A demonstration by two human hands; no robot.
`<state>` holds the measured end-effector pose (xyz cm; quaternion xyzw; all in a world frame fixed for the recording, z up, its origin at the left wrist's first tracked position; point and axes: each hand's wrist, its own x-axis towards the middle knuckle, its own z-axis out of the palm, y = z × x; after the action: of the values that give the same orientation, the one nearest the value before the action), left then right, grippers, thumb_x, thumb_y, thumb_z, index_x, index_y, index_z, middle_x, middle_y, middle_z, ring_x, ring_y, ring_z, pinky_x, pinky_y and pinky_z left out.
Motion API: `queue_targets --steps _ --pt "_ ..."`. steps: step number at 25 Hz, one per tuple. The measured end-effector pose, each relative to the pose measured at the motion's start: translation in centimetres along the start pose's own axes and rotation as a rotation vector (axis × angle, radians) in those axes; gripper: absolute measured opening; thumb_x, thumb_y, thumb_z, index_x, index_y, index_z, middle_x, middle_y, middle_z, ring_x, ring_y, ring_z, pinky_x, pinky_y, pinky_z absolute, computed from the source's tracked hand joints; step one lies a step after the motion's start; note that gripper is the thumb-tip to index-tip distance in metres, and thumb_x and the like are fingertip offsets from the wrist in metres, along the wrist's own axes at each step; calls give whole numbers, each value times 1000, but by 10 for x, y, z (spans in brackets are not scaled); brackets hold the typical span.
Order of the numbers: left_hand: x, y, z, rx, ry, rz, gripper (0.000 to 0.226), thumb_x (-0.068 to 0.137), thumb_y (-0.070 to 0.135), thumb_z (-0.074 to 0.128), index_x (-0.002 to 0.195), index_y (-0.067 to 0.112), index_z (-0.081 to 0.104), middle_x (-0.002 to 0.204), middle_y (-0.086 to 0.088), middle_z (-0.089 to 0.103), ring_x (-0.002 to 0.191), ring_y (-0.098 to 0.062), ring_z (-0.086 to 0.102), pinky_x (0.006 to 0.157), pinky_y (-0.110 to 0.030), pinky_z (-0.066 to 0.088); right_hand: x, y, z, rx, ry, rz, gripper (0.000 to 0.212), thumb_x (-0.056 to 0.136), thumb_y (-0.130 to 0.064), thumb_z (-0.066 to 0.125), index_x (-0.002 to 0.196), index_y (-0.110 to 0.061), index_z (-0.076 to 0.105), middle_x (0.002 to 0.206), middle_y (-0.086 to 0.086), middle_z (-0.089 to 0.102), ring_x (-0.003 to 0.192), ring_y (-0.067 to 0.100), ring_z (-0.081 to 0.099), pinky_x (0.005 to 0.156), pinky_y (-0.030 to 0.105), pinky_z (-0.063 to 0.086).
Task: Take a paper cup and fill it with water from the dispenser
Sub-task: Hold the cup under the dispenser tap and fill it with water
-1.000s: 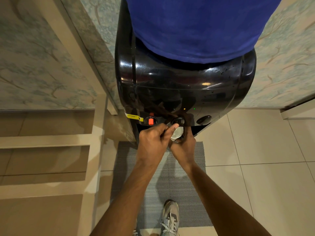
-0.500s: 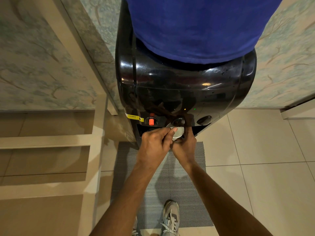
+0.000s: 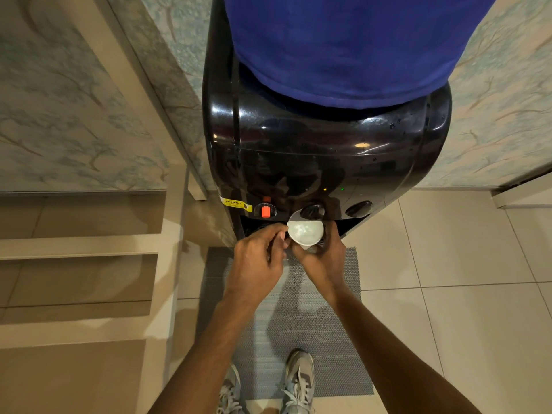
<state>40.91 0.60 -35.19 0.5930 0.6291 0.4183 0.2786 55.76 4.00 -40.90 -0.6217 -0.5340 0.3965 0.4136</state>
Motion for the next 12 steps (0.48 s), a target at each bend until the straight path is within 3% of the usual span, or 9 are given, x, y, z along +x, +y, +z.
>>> queue_targets --steps 2,5,8,12 --pt "-3 -9 0 -35 6 -86 24 96 12 59 112 26 70 87 13 75 82 -2 71 72 -25 61 -4 0 0 -8 11 21 69 62 -38 92 111 -63 50 106 -39 67 98 -7 68 65 6 51" --pt "-7 -25 4 -187 36 -345 18 93 25 59 102 32 73 85 13 77 84 -3 72 81 -38 62 -13 4 -1 -16 17 31 71 61 -43 92 113 -64 49 112 -41 63 105 -11 64 69 9 54" --pt "-10 -36 10 -374 53 -655 12 96 35 63 90 33 73 86 6 79 90 -17 75 92 -49 59 -26 3 -1 -10 1 21 72 61 -42 91 115 -65 49 114 -44 61 108 -16 61 68 6 54" --pt "-15 -33 14 -726 37 -1001 32 97 42 64 105 13 74 100 -8 80 90 -18 75 80 -33 59 -44 -5 0 12 -25 -18 70 65 -39 92 122 -49 53 116 -37 64 110 -10 64 78 12 57"
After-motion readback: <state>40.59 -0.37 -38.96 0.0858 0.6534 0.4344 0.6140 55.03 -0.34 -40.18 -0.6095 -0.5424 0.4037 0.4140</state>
